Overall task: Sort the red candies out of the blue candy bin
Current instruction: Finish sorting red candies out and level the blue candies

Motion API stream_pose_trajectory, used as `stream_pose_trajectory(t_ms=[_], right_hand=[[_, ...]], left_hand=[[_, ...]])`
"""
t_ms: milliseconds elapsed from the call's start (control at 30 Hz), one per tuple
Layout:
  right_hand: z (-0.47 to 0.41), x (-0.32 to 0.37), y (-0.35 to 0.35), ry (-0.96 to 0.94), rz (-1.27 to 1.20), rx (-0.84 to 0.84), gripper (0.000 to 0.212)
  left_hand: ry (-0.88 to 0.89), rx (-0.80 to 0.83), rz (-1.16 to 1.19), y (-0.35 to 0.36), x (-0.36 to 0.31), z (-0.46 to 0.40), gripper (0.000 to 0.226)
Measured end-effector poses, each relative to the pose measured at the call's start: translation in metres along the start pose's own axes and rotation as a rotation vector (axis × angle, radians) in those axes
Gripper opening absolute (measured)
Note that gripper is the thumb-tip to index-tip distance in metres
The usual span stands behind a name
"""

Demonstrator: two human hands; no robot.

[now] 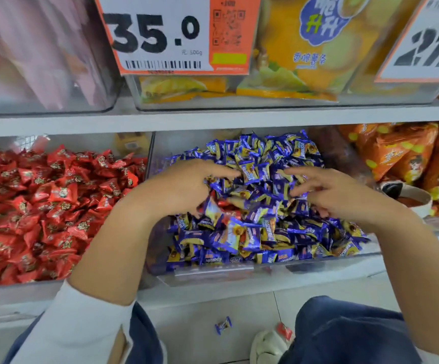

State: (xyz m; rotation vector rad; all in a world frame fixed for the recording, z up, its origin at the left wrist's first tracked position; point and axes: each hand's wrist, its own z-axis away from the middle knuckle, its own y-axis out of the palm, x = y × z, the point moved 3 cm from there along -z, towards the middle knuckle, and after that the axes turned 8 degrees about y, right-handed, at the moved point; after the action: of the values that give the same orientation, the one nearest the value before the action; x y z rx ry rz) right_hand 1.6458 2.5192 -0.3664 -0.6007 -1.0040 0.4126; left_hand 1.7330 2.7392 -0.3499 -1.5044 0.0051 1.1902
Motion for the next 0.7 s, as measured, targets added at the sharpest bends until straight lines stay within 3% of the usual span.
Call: stream_pose_trajectory(t_ms=[133, 233, 333, 433, 533, 700], right_hand=[[-0.002, -0.006, 0.002, -0.009, -0.019, -0.107, 0.054], [0.000, 0.009, 0.014, -0.183, 0.184, -0.218, 0.041], [0.003, 0.028, 0.043, -0.339, 0.302, -0.053, 0.022], [-0.006, 0.032, 0.077, -0.415, 0.513, -0.016, 0.033], [-0.020, 0.032, 0.087, -0.367, 0.679, -0.099, 0.047], [-0.037, 0.020, 0.065, -0.150, 0.817, -0.184, 0.041]], left_hand=[[-0.077, -0.124, -0.202, -0.011, 0.013, 0.000, 0.066], [-0.080, -0.090, -0.331, 0.002, 0.014, -0.003, 0.039], [-0.114, 0.011, -0.507, 0.025, 0.020, -0.012, 0.026], [-0.165, -0.031, -0.666, 0.034, 0.021, -0.019, 0.030], [-0.235, 0.009, -0.706, 0.050, 0.022, -0.026, 0.039], [-0.246, -0.008, -0.639, 0.058, 0.027, -0.033, 0.034]])
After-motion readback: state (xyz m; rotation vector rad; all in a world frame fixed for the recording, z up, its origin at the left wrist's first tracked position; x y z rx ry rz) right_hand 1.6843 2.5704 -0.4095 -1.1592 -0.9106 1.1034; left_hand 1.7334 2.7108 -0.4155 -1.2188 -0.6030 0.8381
